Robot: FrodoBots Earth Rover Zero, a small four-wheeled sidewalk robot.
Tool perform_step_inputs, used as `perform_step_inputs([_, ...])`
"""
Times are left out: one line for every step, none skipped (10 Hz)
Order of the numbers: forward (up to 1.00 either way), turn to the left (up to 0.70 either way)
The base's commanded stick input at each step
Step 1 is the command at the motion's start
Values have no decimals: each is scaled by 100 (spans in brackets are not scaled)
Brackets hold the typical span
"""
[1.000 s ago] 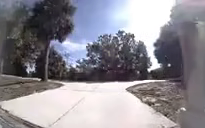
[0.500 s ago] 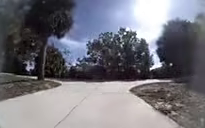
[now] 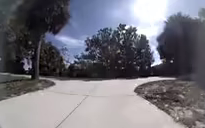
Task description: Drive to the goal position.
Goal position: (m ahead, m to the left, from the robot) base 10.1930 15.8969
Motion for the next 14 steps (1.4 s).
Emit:
perform_step_inputs([85, 0])
perform_step_inputs([85, 0])
perform_step_inputs([85, 0])
perform_step_inputs([85, 0])
perform_step_inputs([85, 0])
perform_step_inputs([85, 0])
perform_step_inputs([85, 0])
perform_step_inputs([85, 0])
perform_step_inputs([85, 0])
perform_step_inputs([85, 0])
perform_step_inputs([85, 0])
perform_step_inputs([85, 0])
perform_step_inputs([85, 0])
perform_step_inputs([85, 0])
